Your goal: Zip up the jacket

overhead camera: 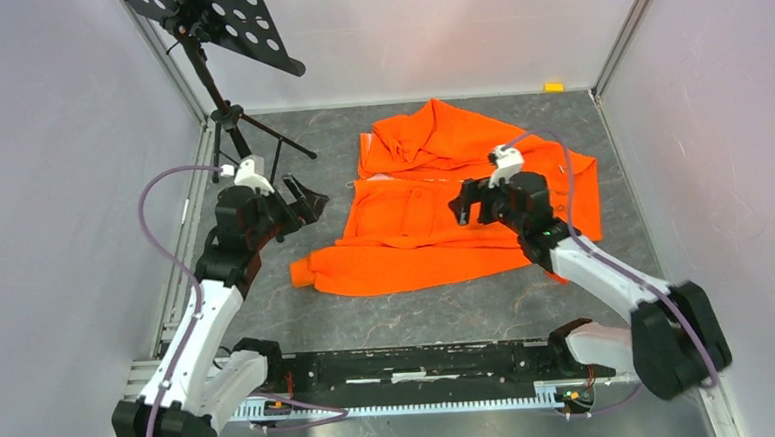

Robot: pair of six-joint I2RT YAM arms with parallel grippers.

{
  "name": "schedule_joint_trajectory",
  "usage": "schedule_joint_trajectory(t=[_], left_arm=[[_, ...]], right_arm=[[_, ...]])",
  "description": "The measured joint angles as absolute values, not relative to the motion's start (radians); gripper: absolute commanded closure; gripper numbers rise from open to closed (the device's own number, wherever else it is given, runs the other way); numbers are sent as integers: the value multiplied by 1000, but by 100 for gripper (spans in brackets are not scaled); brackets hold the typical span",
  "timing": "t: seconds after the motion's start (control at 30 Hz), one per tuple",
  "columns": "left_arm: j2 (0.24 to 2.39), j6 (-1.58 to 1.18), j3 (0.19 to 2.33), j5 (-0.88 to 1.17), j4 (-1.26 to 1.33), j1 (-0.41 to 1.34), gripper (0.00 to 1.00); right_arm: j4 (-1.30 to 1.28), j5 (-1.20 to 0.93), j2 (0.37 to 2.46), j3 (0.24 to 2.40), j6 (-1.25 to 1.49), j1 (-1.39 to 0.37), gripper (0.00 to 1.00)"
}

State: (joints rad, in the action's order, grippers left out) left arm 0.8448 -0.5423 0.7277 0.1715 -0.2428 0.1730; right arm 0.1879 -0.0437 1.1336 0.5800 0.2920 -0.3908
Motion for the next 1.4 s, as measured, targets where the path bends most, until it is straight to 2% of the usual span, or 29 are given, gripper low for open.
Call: schedule_joint_trajectory(t=[0.07, 0.27, 0.43, 0.53, 0.67, 0.77, 0.9, 1.23, 1.33, 1.4], left_arm=[[906, -562, 727, 213, -246, 173, 0], [1092, -634, 727, 369, -217, 171, 0], [1195, -665, 728, 461, -213, 171, 11], [1217, -678, 728, 488, -203, 171, 13], [1250, -701, 731, 509, -181, 171, 19], [1299, -730, 747, 521, -155, 171, 29], [1360, -774, 760, 534, -112, 171, 29], [1433, -846, 805, 529, -83, 171, 25], [1486, -863, 842, 529, -75, 171, 27], [1535, -881, 872, 529, -68, 171, 33]], right_arm=[[216, -144, 1243, 619, 309, -405, 13], [268, -352, 1583, 826, 313, -505, 22], [291, -414, 1763, 1007, 302, -548, 37], [293, -418, 1861, 1120, 292, -558, 37], [297, -393, 1940, 1200, 272, -577, 30], [289, -380, 2001, 1272, 229, -590, 31], [253, -349, 2083, 1378, 132, -604, 34], [230, -322, 2087, 1340, -4, -636, 62], [263, -342, 2069, 1254, 19, -641, 65], [292, -360, 2068, 1204, 48, -644, 66]])
